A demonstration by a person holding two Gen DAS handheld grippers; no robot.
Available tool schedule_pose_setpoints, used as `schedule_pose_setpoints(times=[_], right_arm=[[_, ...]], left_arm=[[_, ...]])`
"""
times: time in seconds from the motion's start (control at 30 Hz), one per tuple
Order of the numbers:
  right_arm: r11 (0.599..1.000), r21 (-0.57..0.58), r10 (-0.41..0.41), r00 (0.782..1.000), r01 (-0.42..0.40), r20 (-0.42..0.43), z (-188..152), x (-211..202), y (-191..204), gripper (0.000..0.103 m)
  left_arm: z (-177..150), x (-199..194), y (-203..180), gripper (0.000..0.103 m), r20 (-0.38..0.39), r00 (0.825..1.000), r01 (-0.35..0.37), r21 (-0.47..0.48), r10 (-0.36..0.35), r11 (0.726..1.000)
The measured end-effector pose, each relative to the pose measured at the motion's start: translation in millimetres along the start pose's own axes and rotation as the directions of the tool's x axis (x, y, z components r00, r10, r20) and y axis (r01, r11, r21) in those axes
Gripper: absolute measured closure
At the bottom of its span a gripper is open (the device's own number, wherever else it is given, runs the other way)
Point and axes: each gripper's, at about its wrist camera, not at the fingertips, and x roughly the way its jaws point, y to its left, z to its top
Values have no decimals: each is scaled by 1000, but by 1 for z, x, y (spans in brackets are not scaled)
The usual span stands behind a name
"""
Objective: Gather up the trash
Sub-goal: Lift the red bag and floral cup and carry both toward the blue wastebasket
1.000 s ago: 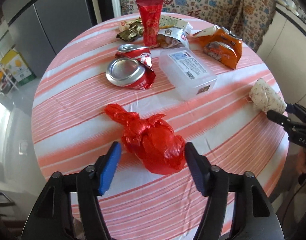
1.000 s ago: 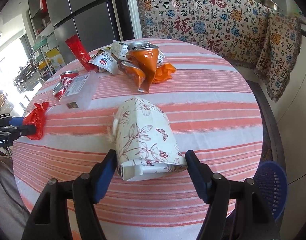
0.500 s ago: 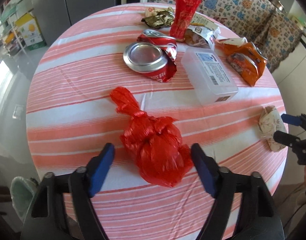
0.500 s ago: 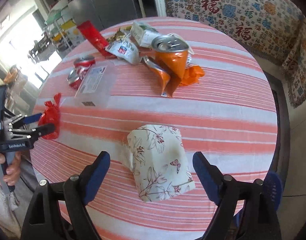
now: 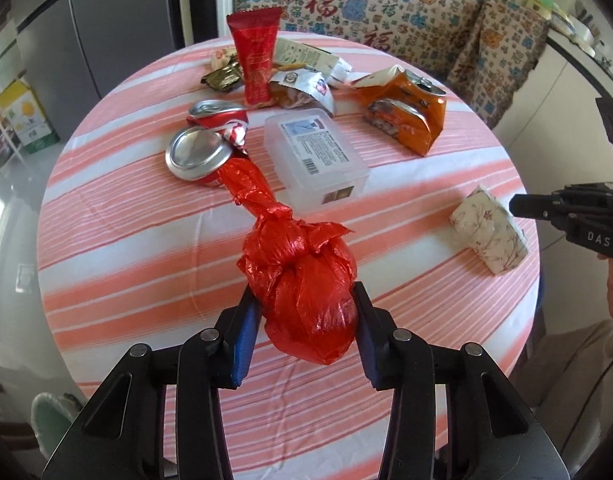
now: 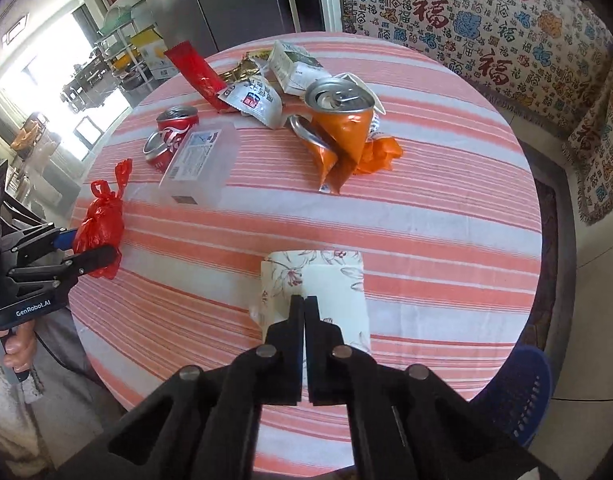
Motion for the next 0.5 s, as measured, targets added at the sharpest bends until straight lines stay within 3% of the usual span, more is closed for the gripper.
schedule_pose_setpoints(times=[0.07,0.1,0.17,0.2,0.27,0.37,0.4,0.43,0.5], right_arm=[[1000,-2,10,1000,-10,8,0,-3,-3,97],[999,9,33,999,-33,2,0,-2,-5,89],[999,-3,35,999,-35,-2,0,0,-6,6],[1000,-21,9,1000,-9,1,0,1,-2,0],[997,-62,-38,999,38,-12,1,9,4,0],[995,-88,-54,993,45,-108,3,36,7,2],[993,-99,-74,988,60,-138,2,44,6,7],[992,-95,-94,985,80,-146,1,48,3,41],[996,-63,-69,989,61,-132,-1,45,-3,40]], left_arm=[[-1,4,-2,59,-8,1000,-6,3,6,1000],[-3,6,-3,59,-14,1000,4,-3,-4,1000],[-10,2,-1,59,-16,1000,24,-11,-24,1000],[-11,2,-3,59,-14,999,29,-8,-29,1000],[-12,3,-5,59,-15,999,42,-3,-42,999],[-13,4,-15,59,-23,998,52,17,-51,999],[-13,3,-18,59,-24,998,56,26,-55,998],[-14,2,-21,59,-23,998,63,35,-62,997],[-14,-1,-28,59,-20,997,81,50,-80,995]])
